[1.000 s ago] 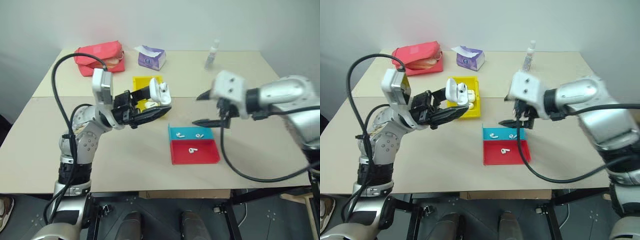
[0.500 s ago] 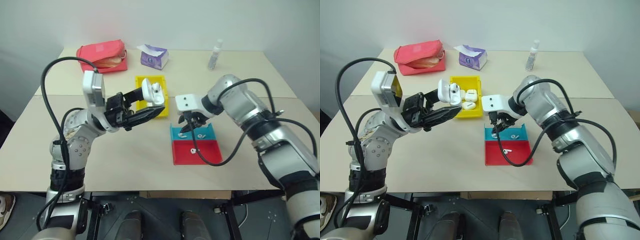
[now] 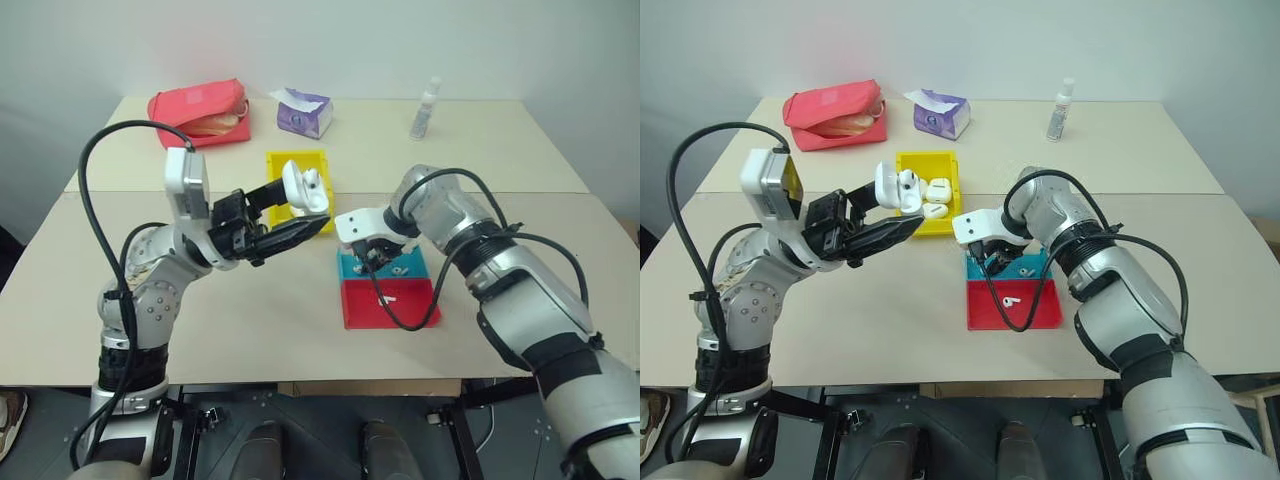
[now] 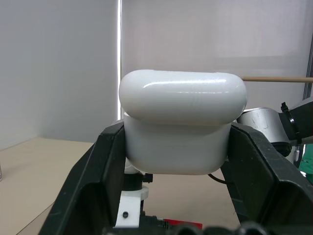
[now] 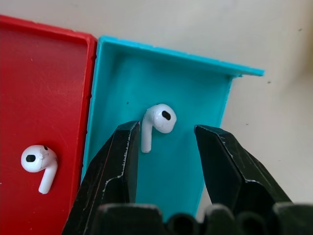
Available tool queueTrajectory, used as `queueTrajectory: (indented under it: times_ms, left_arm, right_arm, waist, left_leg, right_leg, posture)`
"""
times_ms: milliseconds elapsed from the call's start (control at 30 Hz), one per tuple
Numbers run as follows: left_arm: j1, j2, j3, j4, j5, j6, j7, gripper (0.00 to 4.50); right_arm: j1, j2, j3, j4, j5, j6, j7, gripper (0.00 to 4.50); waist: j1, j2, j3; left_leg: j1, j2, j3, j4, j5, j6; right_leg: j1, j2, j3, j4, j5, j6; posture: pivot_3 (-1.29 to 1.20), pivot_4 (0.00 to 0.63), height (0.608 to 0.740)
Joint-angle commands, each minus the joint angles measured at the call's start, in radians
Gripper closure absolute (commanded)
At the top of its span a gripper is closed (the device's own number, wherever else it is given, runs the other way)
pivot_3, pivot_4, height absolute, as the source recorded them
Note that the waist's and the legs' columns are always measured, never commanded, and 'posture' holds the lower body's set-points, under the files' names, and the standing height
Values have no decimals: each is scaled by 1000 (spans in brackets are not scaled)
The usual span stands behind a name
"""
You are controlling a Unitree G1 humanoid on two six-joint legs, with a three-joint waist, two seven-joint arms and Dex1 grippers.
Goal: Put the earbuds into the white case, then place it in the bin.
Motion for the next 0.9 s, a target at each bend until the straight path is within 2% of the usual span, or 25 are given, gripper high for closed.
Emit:
queueTrajectory:
  times_ms: [33, 567, 667, 733, 800, 900]
  left_arm:
    - [-4, 9, 11, -36, -20, -8, 2, 1703]
    - [2, 8, 12, -44, -13, -18, 10, 1703]
    - [9, 8, 13, -49, -13, -20, 12, 1703]
    - [12, 10, 15, -53, -13, -20, 12, 1703]
    - [12, 11, 15, -53, -13, -20, 13, 1703]
    - [10, 12, 15, -53, -13, -20, 13, 1703]
  right_arm:
    - [-23, 12, -32, 13, -14, -18, -7, 2269]
    - [25, 33, -48, 12, -55, -49, -25, 2269]
    - [33, 37, -48, 15, -63, -54, -26, 2830]
    - [39, 37, -49, 13, -68, -57, -23, 3492]
    - [45, 38, -52, 11, -71, -57, -21, 3874]
    - [53, 37, -59, 2, -73, -50, -16, 3874]
  waist:
    - [-2, 0, 0]
    - [-13, 0, 0]
    - [-13, 0, 0]
    - [-14, 0, 0]
    - [-14, 0, 0]
    - [-14, 0, 0]
  left_leg:
    - [0, 0, 0, 0, 0, 0]
    - [0, 0, 0, 0, 0, 0]
    - [0, 0, 0, 0, 0, 0]
    - [1, 0, 0, 0, 0, 0]
    - [1, 0, 0, 0, 0, 0]
    - [2, 0, 0, 0, 0, 0]
  right_leg:
    - [0, 0, 0, 0, 0, 0]
    - [0, 0, 1, 1, 0, 0]
    - [0, 0, 0, 1, 0, 0]
    - [0, 0, 1, 1, 0, 0]
    - [0, 0, 1, 1, 0, 0]
    - [2, 0, 1, 1, 0, 0]
  posture:
    - [0, 150, 740]
    - [0, 150, 740]
    - [0, 150, 740]
    - [0, 150, 740]
    - [0, 150, 740]
    - [0, 150, 740]
